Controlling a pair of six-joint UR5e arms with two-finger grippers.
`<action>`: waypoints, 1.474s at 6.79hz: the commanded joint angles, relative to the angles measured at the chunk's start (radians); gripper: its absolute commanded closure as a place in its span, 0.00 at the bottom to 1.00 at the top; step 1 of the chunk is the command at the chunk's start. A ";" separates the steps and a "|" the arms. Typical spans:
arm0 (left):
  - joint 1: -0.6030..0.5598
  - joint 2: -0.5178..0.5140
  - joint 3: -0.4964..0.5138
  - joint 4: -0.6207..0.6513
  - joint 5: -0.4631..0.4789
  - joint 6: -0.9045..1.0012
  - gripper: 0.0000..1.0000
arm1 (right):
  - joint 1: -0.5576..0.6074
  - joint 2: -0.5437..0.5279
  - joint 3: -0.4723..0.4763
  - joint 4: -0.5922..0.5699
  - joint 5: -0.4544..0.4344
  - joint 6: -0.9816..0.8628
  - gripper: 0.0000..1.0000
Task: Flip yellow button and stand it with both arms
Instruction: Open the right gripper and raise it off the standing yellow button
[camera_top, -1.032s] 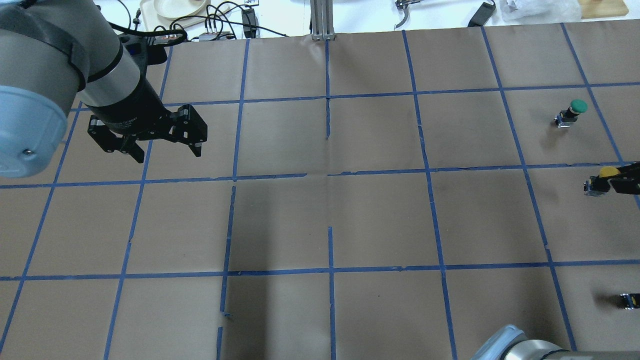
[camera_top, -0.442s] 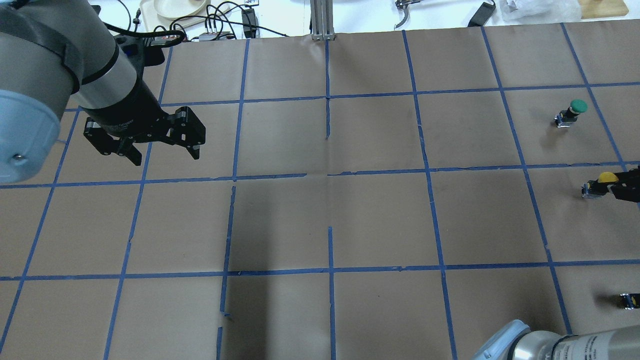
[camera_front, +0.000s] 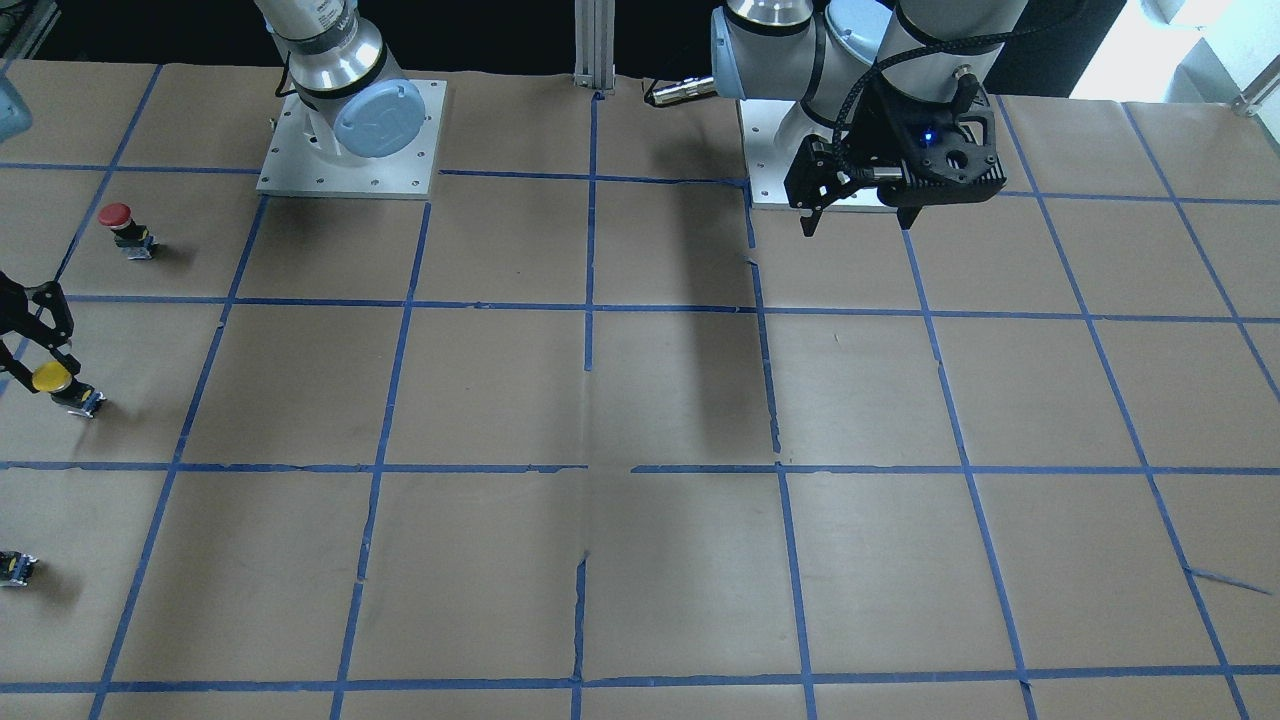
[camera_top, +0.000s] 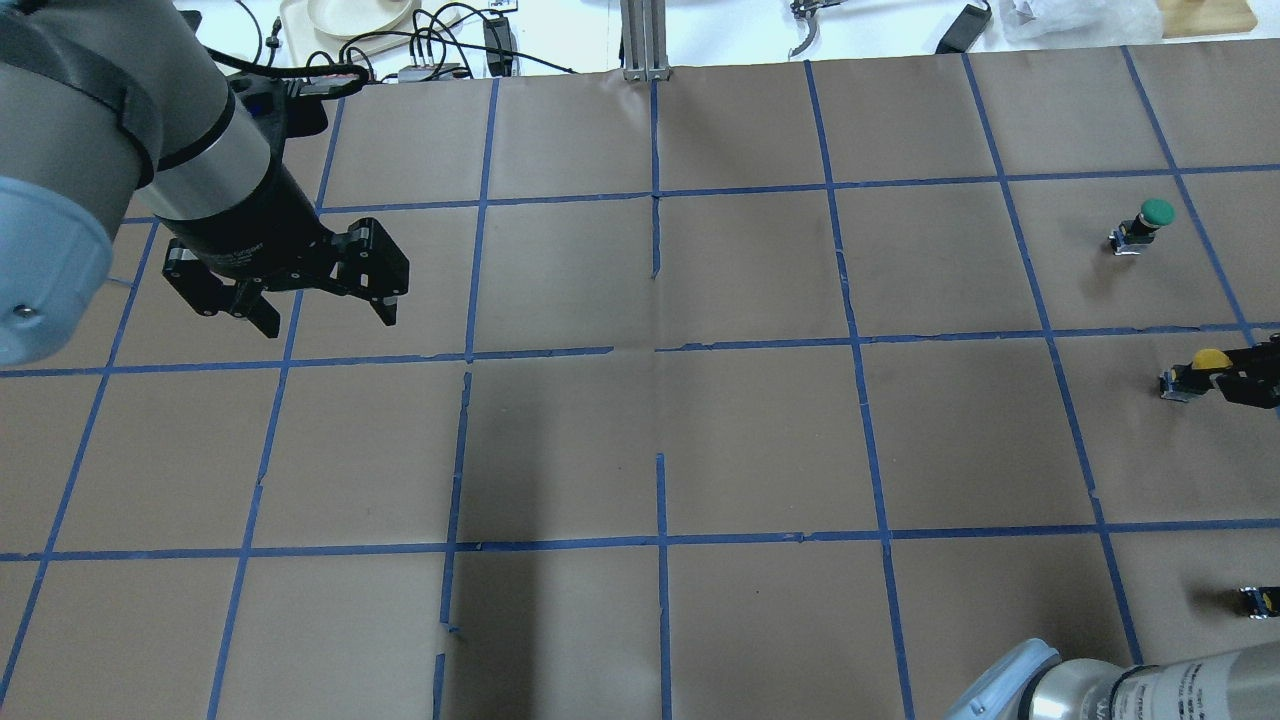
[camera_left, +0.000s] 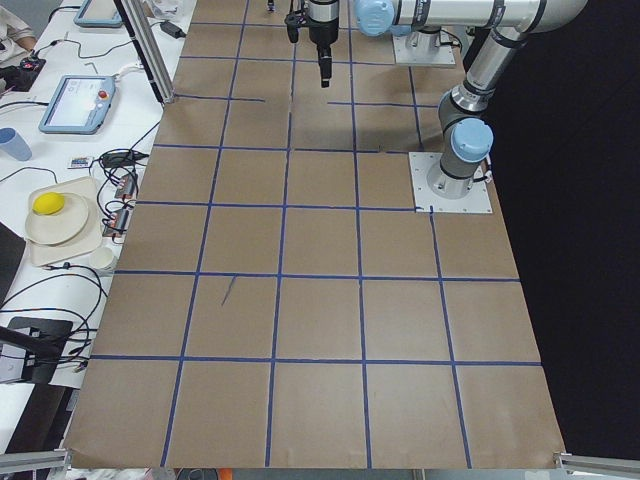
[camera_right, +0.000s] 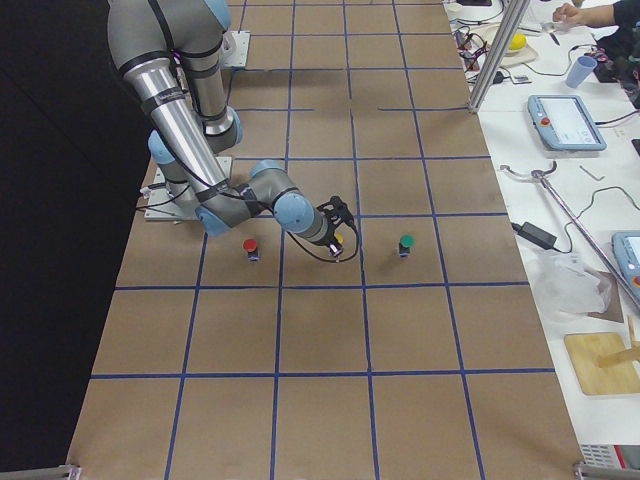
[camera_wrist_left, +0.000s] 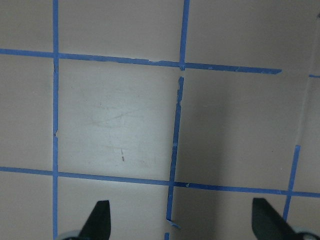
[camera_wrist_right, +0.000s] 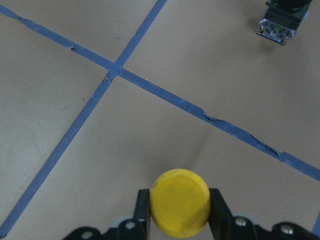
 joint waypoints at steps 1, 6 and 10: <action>0.000 0.007 -0.003 -0.004 0.013 0.000 0.00 | 0.000 -0.002 0.001 0.004 -0.001 0.001 0.55; 0.002 0.014 -0.007 -0.004 0.013 0.000 0.00 | 0.035 -0.194 -0.071 0.244 -0.099 0.261 0.00; 0.000 0.014 -0.007 -0.004 0.013 0.000 0.00 | 0.388 -0.336 -0.353 0.683 -0.323 0.921 0.00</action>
